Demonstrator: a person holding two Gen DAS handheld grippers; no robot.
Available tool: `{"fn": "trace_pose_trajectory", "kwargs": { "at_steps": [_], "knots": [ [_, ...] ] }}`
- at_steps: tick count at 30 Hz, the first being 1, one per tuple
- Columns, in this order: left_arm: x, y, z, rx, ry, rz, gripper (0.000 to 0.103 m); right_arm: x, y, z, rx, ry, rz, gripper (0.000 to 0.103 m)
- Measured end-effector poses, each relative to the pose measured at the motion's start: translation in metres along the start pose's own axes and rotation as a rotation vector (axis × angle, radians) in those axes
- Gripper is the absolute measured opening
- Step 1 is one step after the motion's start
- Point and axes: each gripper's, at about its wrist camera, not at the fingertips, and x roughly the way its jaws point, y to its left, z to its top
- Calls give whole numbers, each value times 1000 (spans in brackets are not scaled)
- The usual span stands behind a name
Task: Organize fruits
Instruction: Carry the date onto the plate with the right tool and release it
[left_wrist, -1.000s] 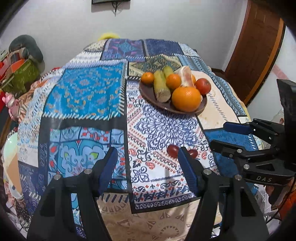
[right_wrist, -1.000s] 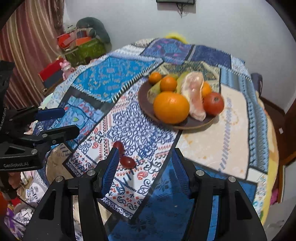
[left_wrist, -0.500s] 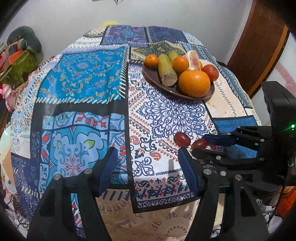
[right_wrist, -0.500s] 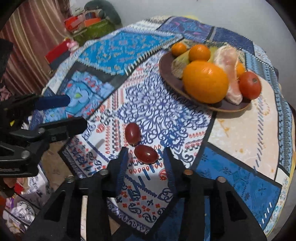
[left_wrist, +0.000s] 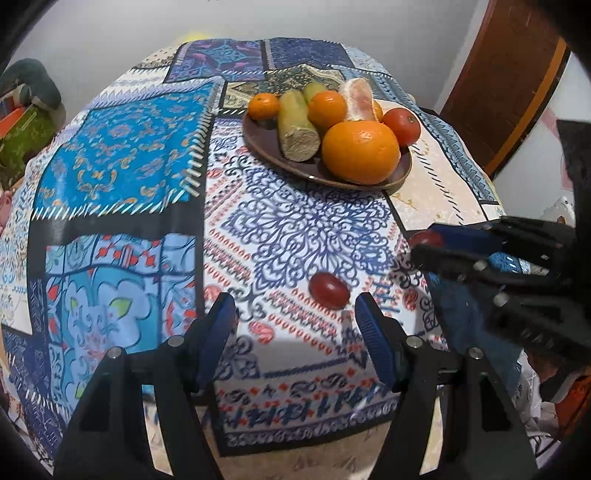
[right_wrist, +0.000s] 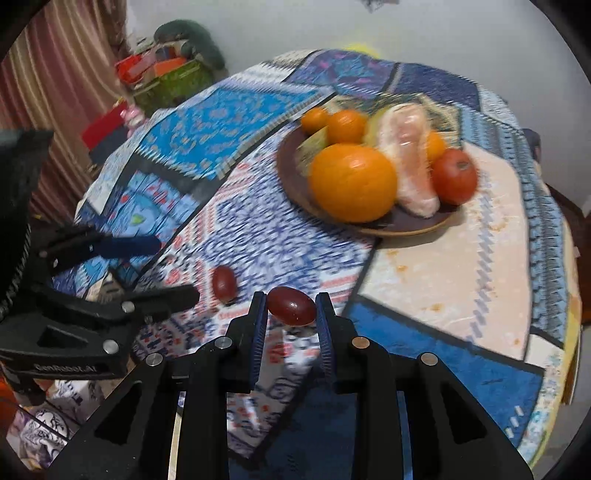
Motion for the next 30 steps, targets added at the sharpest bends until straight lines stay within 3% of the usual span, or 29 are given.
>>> {"fn": "trace_pose_trajectory", "kwargs": {
  "at_steps": [6,9,11,20,30],
  "knots": [
    [15,-9,4,19,17,-24,54,-10,-24,0,57,-23,-24,24],
    [22,-11,3,26,28,-27,41,-13,-32,-1,73,-27,-28,24],
    [23,-13,3,45,24,-60,26,-14,-33,-1,77,-28,-29,24],
    [13,-9,9,47,-17,-40,26,-13,-34,5,75,-38,-23,24],
    [-4,-6,39,45,-105,-12,26,-18,-46,22,84,-91,-44,24]
  ]
}}
